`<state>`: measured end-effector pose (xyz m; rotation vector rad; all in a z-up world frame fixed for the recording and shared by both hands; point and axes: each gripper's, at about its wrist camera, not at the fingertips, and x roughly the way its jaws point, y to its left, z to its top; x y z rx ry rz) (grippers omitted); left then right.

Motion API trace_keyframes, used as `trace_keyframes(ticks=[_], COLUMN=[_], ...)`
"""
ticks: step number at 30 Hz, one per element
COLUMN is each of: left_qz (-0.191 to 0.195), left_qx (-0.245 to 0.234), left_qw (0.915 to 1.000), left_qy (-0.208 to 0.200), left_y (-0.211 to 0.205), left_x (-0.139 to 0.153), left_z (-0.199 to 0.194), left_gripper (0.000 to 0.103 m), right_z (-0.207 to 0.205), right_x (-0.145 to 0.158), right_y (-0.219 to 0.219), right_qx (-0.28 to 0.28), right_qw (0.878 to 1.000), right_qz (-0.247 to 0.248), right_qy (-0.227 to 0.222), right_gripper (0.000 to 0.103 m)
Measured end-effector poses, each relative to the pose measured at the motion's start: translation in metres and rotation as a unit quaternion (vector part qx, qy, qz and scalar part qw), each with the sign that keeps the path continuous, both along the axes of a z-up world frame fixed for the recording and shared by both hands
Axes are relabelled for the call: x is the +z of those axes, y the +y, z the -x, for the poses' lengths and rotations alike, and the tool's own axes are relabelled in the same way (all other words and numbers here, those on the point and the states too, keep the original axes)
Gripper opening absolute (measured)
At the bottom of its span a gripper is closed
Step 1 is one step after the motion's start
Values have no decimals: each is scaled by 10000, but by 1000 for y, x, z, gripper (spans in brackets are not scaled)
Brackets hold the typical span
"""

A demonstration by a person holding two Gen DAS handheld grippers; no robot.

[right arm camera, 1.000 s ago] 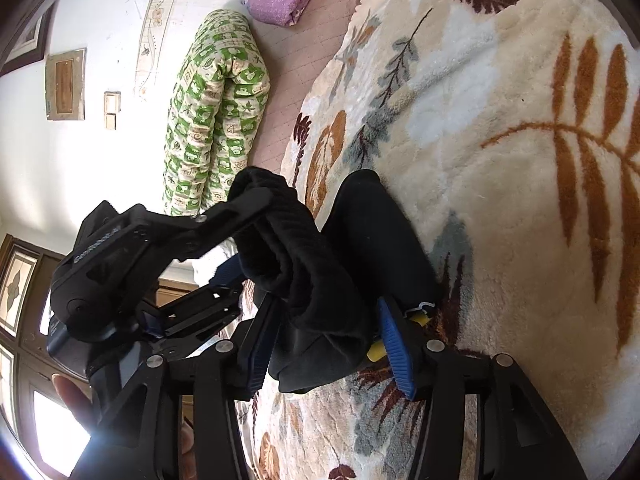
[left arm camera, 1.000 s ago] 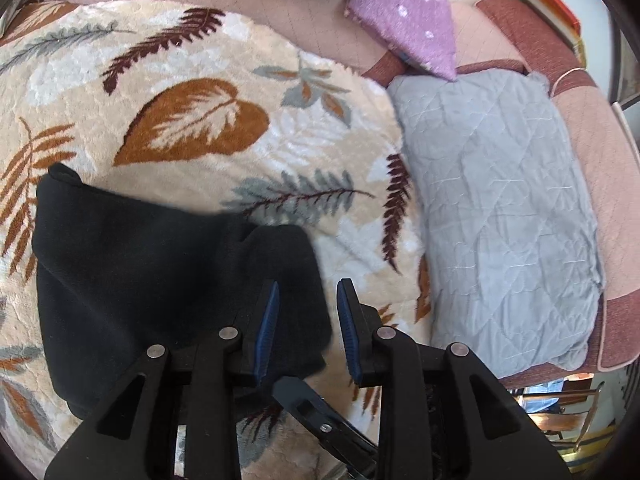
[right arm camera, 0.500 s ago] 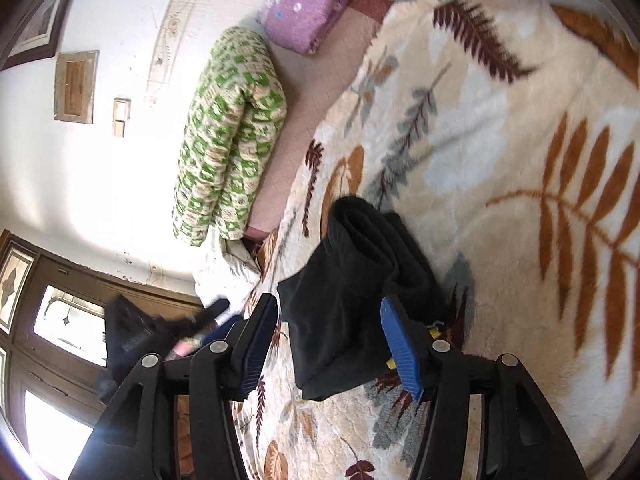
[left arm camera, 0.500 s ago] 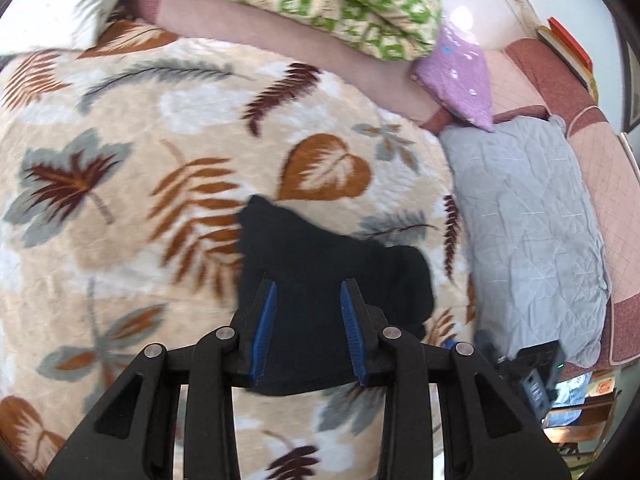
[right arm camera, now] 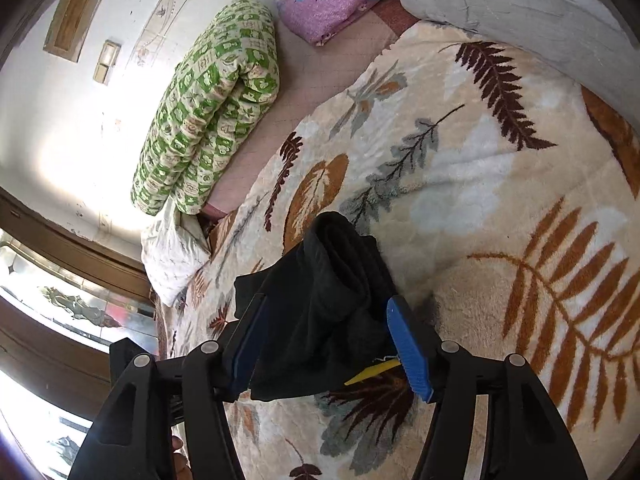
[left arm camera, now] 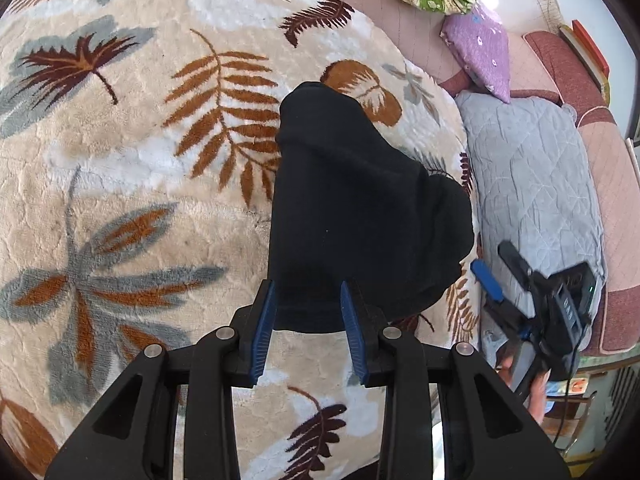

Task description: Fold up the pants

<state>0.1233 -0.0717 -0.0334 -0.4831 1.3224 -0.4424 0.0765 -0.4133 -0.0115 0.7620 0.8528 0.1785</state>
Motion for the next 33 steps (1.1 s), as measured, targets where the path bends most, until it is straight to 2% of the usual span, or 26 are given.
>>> trace_keyframes(ticks=[3, 5, 8, 11, 14, 18, 24, 26, 29, 33], left_qz=[106, 167, 305, 426, 615, 731, 1094, 1299, 1581, 1570], left_qx=[18, 100, 192, 235, 285, 269, 763, 1075, 1456, 1647], left_qw=[9999, 9998, 9993, 9986, 9967, 9955, 9895, 9835, 9735, 9690], left_qy=[-29, -57, 46, 205, 447, 547, 559, 649, 786, 965], left_y=[1, 3, 5, 6, 7, 1, -3, 0, 6, 5], left_x=[2, 3, -3, -11, -22, -28, -30, -32, -37, -44], left_z=[2, 4, 11, 24, 42, 51, 43, 38, 33, 28], left_gripper=[31, 31, 31, 31, 41, 42, 42, 42, 43, 43], right_z=[-16, -23, -41, -73, -106, -140, -159, -160, -163, -168], right_x=[3, 11, 28, 34, 31, 20, 2, 0, -4, -11], right_y=[4, 8, 31, 74, 122, 161, 200, 206, 210, 213], right_qx=[58, 123, 686, 1775, 2600, 3094, 3628, 3759, 3828, 3932], right_qw=[9997, 9995, 9964, 9820, 9582, 9374, 9020, 8951, 8910, 8844], right_qz=[233, 298, 416, 622, 1195, 1591, 2319, 2375, 2415, 2467], right_qy=[104, -31, -291, -180, 2, 142, 322, 328, 360, 481], right_gripper=[63, 63, 63, 66, 66, 66, 66, 66, 66, 66])
